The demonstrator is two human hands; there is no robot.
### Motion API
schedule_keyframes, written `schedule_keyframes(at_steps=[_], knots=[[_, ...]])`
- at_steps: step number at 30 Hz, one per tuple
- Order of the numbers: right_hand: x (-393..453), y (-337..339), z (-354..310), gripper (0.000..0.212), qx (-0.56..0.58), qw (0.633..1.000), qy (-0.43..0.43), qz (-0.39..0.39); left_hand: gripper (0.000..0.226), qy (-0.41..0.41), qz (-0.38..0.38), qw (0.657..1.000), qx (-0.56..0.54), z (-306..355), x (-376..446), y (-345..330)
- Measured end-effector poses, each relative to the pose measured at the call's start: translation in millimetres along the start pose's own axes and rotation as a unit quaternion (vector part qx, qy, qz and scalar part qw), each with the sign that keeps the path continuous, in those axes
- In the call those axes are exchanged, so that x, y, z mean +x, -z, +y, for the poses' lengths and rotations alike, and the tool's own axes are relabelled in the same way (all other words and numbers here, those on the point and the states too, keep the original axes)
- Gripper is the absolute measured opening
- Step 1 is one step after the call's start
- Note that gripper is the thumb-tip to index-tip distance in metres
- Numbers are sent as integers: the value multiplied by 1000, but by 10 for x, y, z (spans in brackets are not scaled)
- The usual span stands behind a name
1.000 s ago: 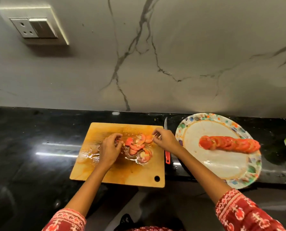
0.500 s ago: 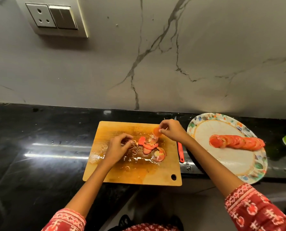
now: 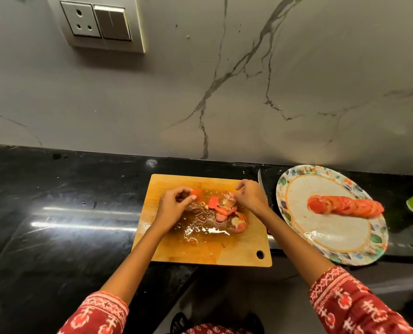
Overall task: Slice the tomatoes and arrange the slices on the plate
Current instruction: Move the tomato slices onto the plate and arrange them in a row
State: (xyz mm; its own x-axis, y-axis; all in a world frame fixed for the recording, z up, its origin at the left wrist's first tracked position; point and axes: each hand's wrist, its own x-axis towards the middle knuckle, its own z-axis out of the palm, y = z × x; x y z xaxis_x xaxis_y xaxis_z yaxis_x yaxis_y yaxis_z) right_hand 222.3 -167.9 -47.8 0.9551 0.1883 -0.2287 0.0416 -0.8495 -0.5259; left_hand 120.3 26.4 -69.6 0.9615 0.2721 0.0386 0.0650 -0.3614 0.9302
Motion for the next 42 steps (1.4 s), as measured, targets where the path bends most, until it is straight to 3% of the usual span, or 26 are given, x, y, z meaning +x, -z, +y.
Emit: schedule_keyframes(at_steps=[3,7,18,24,35,42], knots=[[-33,-98,-5,26,-57,997,-10,-40,14,-2,-2,1000,12,-34,-11,47],[4,-166,-51,29,-5,998,-42,-45,15,1,-5,1000,18,-30,-49,49],[38,263,123,12,152,986,15,-62,13,13,-14,999,40,6,-34,-90],[50,611,252,5,172,982,37,-64,13,1,-21,999,40,170,43,-340],[-39,1450,1441,11,161,983,-56,71,7,-4,-75,997,21,530,220,-1219],[81,1587,1806,12,91,992,-23,89,12,7,-84,996,-4,657,340,-1748]])
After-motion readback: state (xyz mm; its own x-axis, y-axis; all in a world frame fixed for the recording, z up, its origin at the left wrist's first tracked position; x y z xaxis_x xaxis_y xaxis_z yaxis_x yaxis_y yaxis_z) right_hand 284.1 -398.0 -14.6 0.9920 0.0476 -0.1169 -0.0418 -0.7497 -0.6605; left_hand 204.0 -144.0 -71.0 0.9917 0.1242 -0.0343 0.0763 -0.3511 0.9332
